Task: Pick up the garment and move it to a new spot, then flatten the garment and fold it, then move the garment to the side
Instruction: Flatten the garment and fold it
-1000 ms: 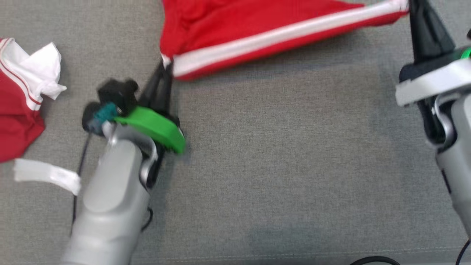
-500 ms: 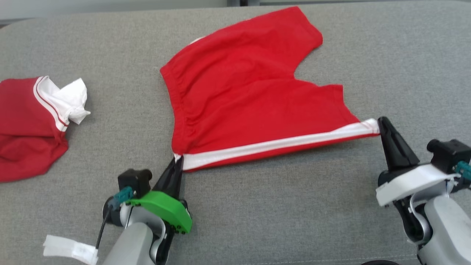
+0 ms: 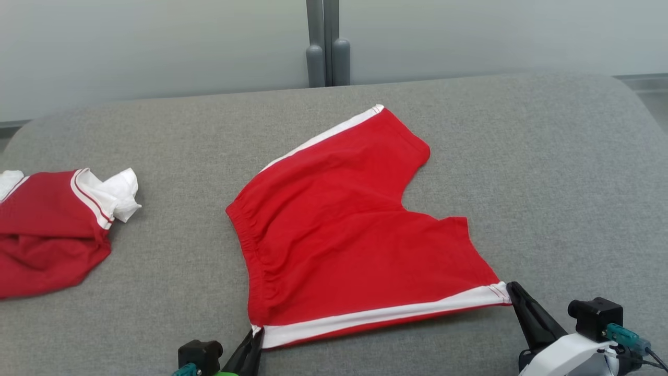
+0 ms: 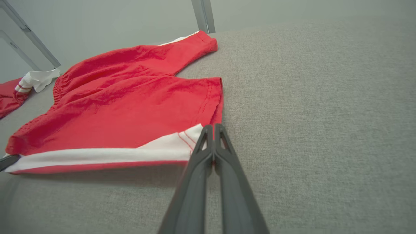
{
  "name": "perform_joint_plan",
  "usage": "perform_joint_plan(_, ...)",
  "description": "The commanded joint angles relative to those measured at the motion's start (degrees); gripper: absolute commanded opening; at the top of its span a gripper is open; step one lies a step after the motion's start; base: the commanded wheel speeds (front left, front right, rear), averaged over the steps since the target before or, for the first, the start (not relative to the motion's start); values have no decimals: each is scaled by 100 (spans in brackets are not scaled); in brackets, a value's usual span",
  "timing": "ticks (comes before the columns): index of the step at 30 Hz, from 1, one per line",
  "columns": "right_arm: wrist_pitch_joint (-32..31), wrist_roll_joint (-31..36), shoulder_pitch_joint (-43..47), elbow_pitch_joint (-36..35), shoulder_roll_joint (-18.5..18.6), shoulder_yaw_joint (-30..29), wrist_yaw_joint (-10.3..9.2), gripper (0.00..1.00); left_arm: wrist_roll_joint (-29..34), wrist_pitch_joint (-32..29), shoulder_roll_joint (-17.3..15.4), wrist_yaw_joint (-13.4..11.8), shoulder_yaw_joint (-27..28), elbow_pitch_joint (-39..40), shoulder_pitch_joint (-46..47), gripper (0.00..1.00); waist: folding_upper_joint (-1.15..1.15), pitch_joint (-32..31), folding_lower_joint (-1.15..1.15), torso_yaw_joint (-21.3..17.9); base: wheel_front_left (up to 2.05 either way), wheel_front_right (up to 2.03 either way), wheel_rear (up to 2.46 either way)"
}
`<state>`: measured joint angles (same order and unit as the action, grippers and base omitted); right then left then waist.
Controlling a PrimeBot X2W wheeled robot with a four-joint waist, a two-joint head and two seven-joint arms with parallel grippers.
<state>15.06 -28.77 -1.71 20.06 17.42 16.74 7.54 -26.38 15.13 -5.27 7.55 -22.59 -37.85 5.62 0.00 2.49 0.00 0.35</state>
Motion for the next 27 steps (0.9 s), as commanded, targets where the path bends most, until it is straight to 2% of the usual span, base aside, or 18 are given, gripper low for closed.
perform_joint_plan(1,17,-61,91,-44,76,-3,-10,0,-66,2,-55,-14,1,87,-124,0,0,-171,0,24,0,0,0)
perform_joint_plan(6,17,-31,44,-212,100,-166,-10,0,-113,2,-57,-14,88,409,-197,0,0,-118,0,146,0,0,0)
perform_joint_plan(11,17,64,-578,-373,112,-580,-10,0,-188,2,-15,-14,-26,808,218,0,0,248,0,376,0,0,0)
perform_joint_plan(14,17,259,-1428,-311,295,-519,-10,0,-372,3,54,-14,-142,978,738,0,0,752,0,593,0,0,0)
perform_joint_plan(20,17,412,-2857,194,567,-265,-10,0,-652,2,205,-14,97,1007,1678,0,0,1650,0,946,0,0,0)
perform_joint_plan(27,17,498,-4305,994,645,75,-10,0,-1263,3,228,-13,-157,1063,2523,0,0,2418,0,1206,0,0,0)
